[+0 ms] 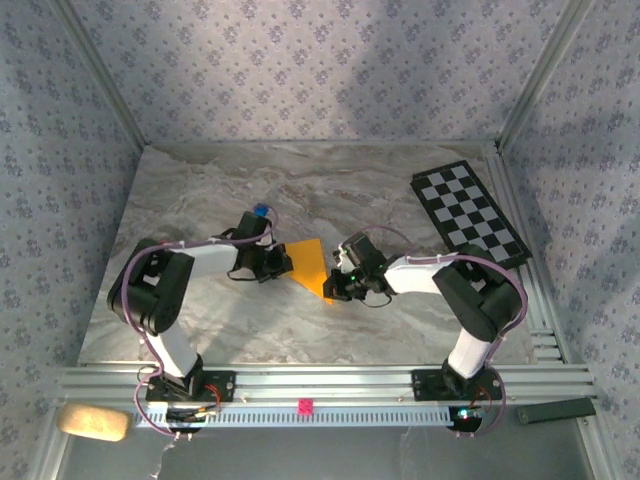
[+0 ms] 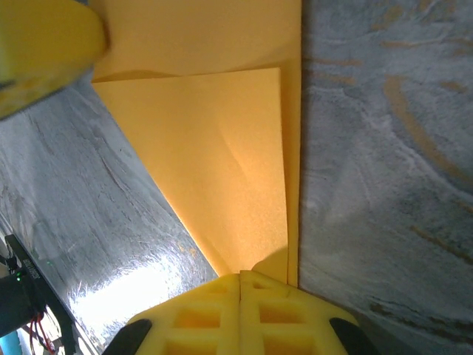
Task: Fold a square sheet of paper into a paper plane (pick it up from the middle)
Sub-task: Third fold the triangle at the center of the table.
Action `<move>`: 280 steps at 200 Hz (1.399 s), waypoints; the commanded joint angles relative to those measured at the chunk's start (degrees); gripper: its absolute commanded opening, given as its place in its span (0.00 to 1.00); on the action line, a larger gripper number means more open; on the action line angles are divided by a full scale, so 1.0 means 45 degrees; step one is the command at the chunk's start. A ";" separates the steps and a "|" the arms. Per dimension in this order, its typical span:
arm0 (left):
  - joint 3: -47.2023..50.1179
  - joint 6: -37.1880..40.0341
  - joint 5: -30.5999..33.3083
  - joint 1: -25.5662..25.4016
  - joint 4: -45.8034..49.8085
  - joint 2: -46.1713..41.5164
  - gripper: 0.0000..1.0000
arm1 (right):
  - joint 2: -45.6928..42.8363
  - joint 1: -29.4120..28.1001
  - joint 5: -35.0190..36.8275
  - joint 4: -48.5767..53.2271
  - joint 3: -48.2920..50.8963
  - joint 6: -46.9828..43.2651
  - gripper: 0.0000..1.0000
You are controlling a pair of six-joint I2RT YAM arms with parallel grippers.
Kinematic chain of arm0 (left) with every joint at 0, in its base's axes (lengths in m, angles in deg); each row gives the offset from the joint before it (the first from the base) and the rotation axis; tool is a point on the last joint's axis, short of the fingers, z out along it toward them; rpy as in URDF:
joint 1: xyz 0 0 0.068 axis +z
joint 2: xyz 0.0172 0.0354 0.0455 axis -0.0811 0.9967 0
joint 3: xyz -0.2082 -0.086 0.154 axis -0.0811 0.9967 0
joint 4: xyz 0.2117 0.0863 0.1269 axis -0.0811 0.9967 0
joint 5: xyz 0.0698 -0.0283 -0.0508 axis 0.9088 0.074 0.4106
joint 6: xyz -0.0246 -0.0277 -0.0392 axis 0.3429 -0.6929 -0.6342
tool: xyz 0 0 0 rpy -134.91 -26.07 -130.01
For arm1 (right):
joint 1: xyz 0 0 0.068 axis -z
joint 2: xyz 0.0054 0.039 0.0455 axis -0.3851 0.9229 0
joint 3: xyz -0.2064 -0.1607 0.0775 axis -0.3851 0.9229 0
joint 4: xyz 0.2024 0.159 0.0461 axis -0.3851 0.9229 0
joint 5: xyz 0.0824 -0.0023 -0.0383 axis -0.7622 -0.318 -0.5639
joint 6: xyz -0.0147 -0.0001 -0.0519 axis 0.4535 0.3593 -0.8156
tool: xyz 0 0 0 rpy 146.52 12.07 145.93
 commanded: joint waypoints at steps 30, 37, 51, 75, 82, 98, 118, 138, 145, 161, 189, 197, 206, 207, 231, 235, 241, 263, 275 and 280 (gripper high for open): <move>-0.0993 0.0321 -0.0524 -0.0455 0.0213 -0.1366 0.10 | 0.0378 -0.0103 0.0475 0.1395 0.0444 0.0380 0.00; -0.1106 0.0184 -0.0674 -0.0779 0.0195 -0.1147 0.09 | 0.0401 -0.0108 0.0466 0.1337 0.0445 0.0463 0.00; -0.1181 -0.0204 -0.0797 -0.1498 0.0046 -0.0726 0.08 | 0.0434 -0.0109 0.0516 0.1264 0.0431 0.0571 0.00; -0.0759 -0.1103 -0.0733 -0.2345 -0.0787 -0.0093 0.05 | 0.0384 -0.0109 0.0632 0.1277 0.0437 0.0620 0.00; -0.0548 -0.1339 -0.0705 -0.2476 -0.1000 0.0030 0.05 | 0.0388 -0.0109 0.0654 0.1305 0.0454 0.0632 0.00; -0.0077 -0.1766 -0.0689 -0.2689 -0.1634 0.0222 0.05 | 0.0353 -0.0109 0.0702 0.1295 0.0482 0.0648 0.00; 0.0352 -0.1842 -0.0502 -0.2885 -0.2055 0.0406 0.05 | 0.0323 -0.0109 0.0748 0.1288 0.0547 0.0677 0.00; 0.0603 -0.1609 0.0099 -0.2847 -0.1951 0.0790 0.04 | 0.0362 -0.0103 0.0742 0.1261 0.0610 0.0688 0.00; 0.0693 -0.1528 0.0193 -0.2807 -0.1981 0.0886 0.04 | 0.0379 -0.0102 0.0752 0.1272 0.0626 0.0676 0.00; 0.0834 -0.1217 0.0564 -0.2664 -0.1921 0.0927 0.05 | 0.0362 -0.0109 0.0834 0.1289 0.0722 0.0699 0.00; 0.0736 -0.0647 0.0938 -0.2293 -0.1388 0.0860 0.05 | 0.0414 -0.0103 0.0916 0.1321 0.0860 0.0725 0.00; 0.0729 -0.0582 0.0934 -0.2155 -0.1325 0.0816 0.05 | 0.0447 -0.0098 0.0915 0.1341 0.0858 0.0696 0.00; 0.0724 -0.0492 0.0854 -0.2015 -0.1255 0.0778 0.06 | 0.0482 -0.0108 0.0927 0.1336 0.0860 0.0716 0.00; 0.0719 -0.0485 0.0843 -0.1997 -0.1239 0.0775 0.06 | 0.0498 -0.0109 0.0927 0.1341 0.0855 0.0712 0.00; 0.0682 -0.0180 0.0802 -0.1675 -0.1021 0.0695 0.06 | 0.0548 -0.0124 0.0926 0.1323 0.0885 0.0721 0.00; 0.0702 -0.0154 0.0796 -0.1630 -0.1018 0.0686 0.07 | 0.0551 -0.0128 0.0919 0.1313 0.0889 0.0726 0.00; 0.0706 -0.0055 0.0765 -0.1521 -0.1026 0.0674 0.07 | 0.0548 -0.0118 0.0907 0.1306 0.0876 0.0723 0.00; 0.0772 0.0419 0.0438 -0.1004 -0.1281 0.0790 0.09 | 0.0541 -0.0124 0.0868 0.1288 0.0878 0.0692 0.00; 0.0924 0.0664 0.0176 -0.0609 -0.1609 0.0810 0.10 | 0.0543 -0.0109 0.0849 0.1298 0.0865 0.0689 0.00; 0.1037 0.0708 0.0064 -0.0443 -0.1775 0.0820 0.10 | 0.0540 -0.0109 0.0849 0.1300 0.0862 0.0698 0.00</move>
